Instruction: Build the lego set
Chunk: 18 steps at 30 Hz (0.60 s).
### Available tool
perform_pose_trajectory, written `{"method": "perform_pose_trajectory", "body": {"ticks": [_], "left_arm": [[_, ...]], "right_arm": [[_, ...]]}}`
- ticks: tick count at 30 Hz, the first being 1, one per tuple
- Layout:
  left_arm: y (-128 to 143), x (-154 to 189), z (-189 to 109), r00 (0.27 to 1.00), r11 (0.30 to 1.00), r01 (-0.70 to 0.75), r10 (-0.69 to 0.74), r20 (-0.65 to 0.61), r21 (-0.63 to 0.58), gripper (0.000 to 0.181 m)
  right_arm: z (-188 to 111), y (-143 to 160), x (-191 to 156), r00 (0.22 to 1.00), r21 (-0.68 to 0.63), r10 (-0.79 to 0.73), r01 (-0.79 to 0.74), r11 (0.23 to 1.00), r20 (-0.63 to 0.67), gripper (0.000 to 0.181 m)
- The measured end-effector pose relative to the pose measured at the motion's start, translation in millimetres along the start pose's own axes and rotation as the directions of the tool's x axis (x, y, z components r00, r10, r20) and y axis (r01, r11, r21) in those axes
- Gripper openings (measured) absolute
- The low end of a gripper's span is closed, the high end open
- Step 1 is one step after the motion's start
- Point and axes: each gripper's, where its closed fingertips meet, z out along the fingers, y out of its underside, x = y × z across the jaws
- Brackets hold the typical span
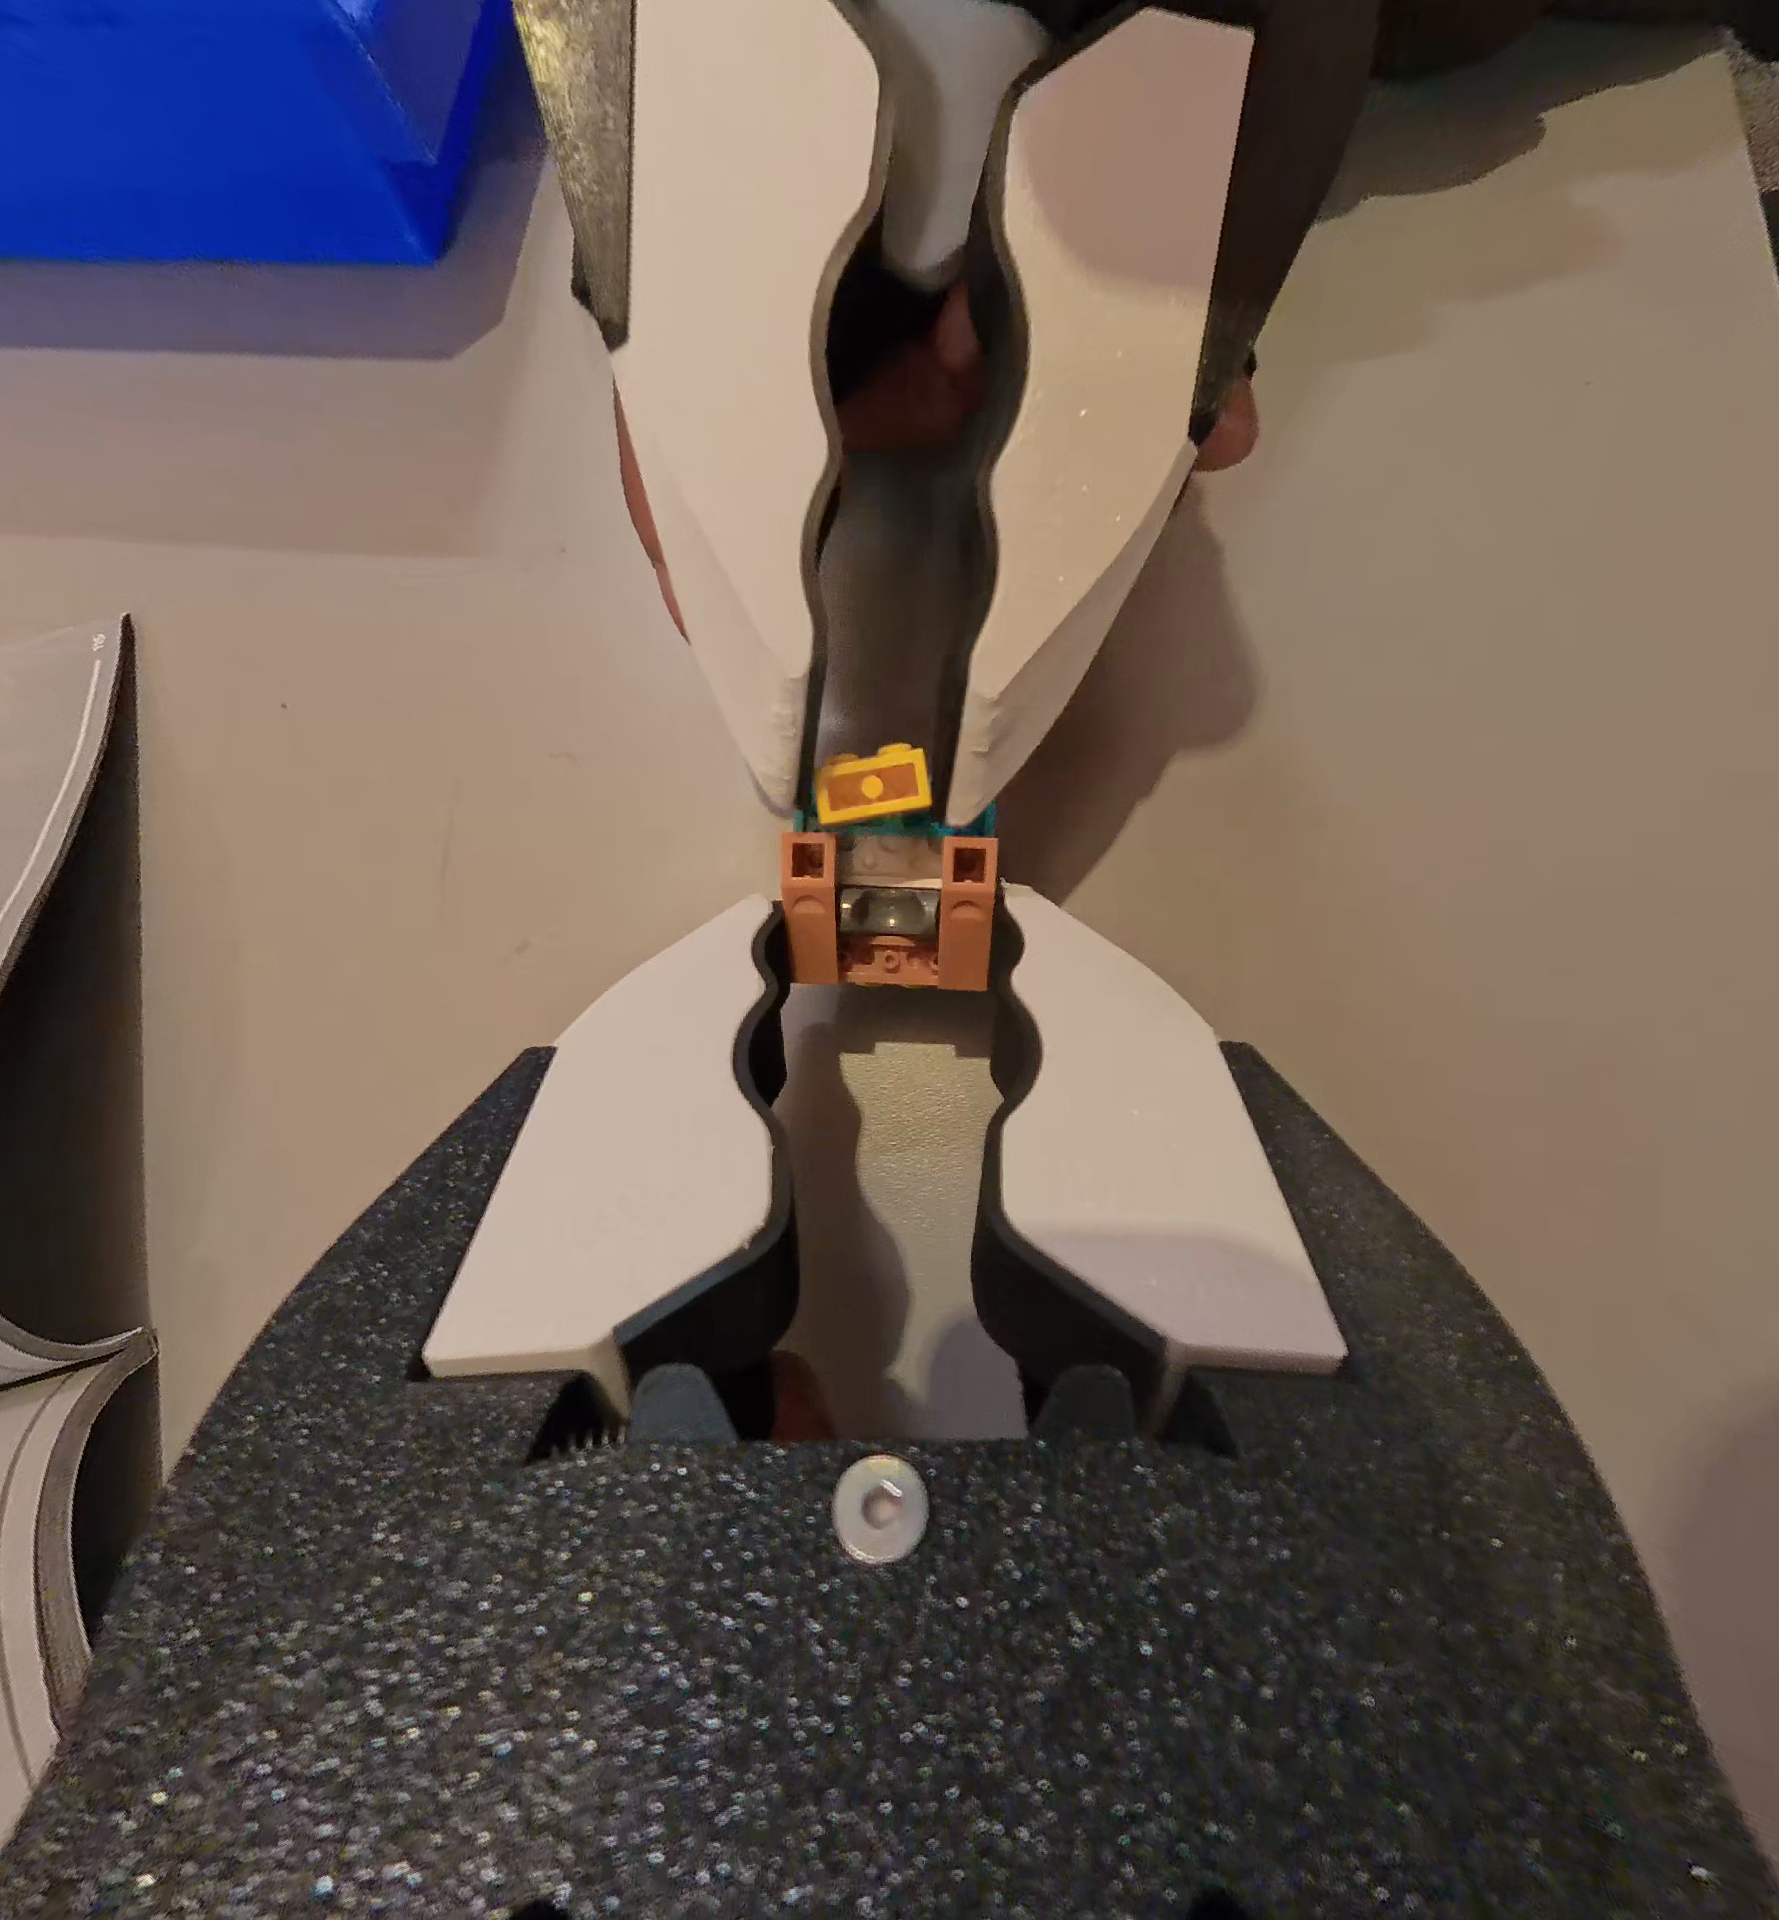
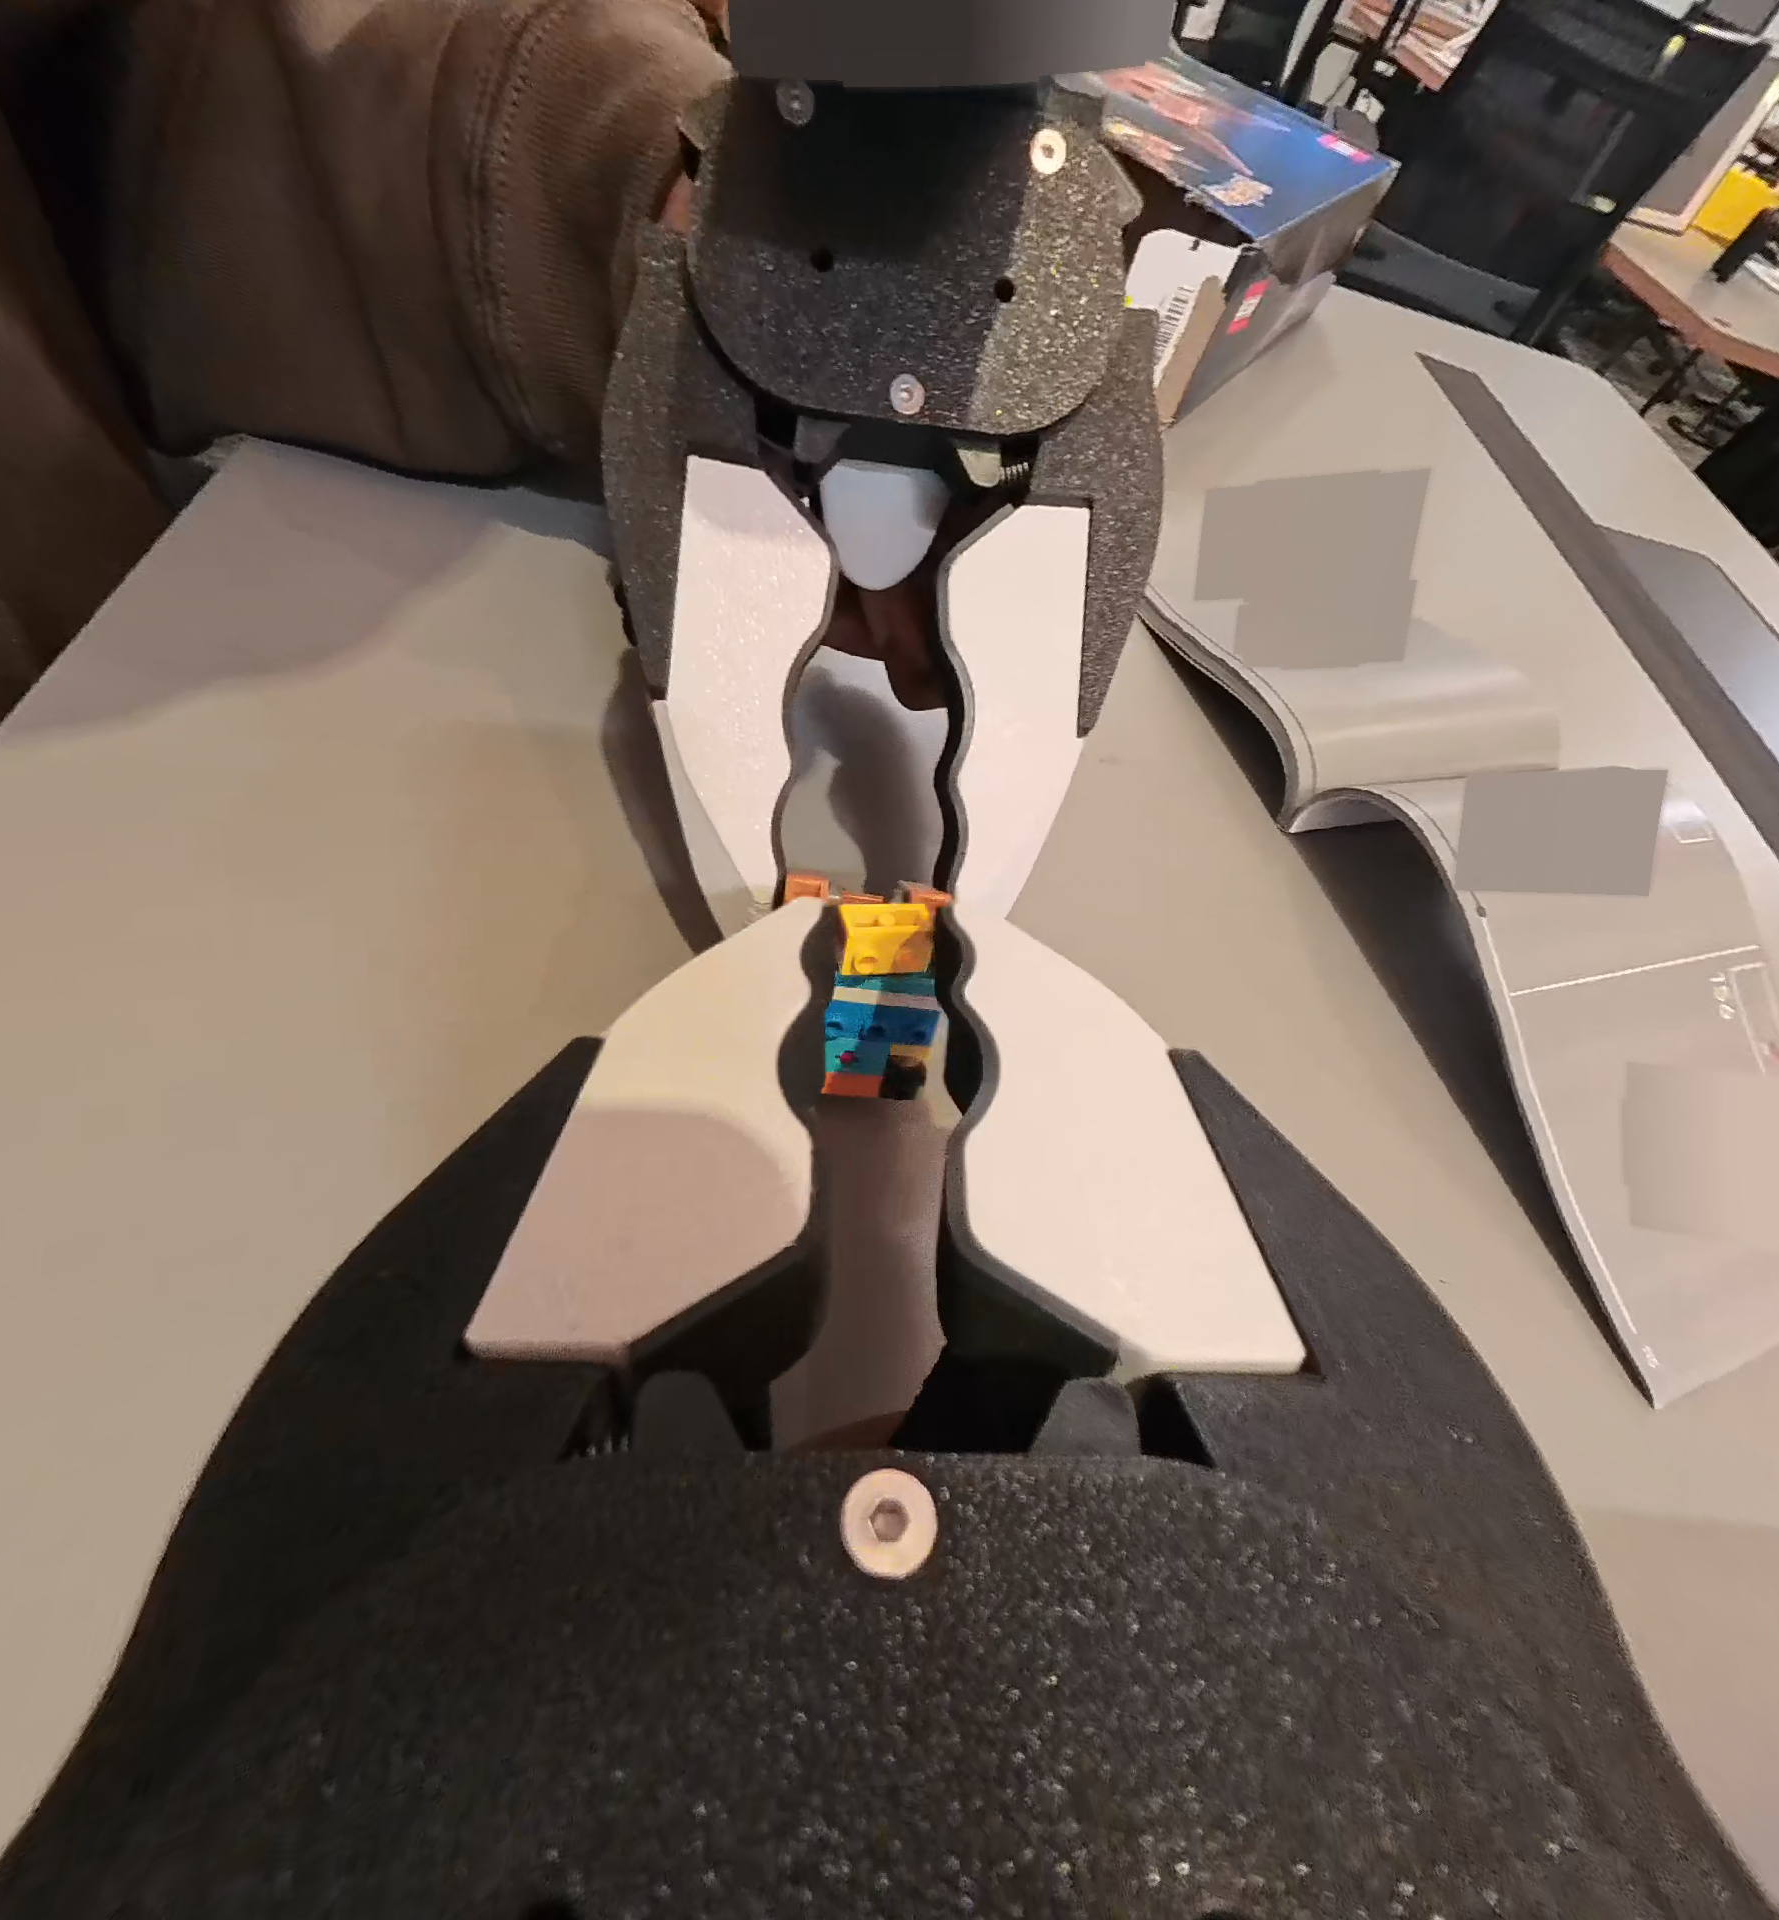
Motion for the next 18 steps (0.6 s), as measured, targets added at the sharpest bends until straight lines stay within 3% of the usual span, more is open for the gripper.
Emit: {"method": "perform_pose_trajectory", "body": {"ticks": [18], "left_arm": [[0.1, -1.6, -0.1, 1.0, 1.0, 0.007, -0.007, 0.004, 0.003, 0.037]], "right_arm": [[0.9, 2.1, -2.8, 1.0, -0.01, 0.014, -0.014, 1.0, 0.001, 0.023]]}}
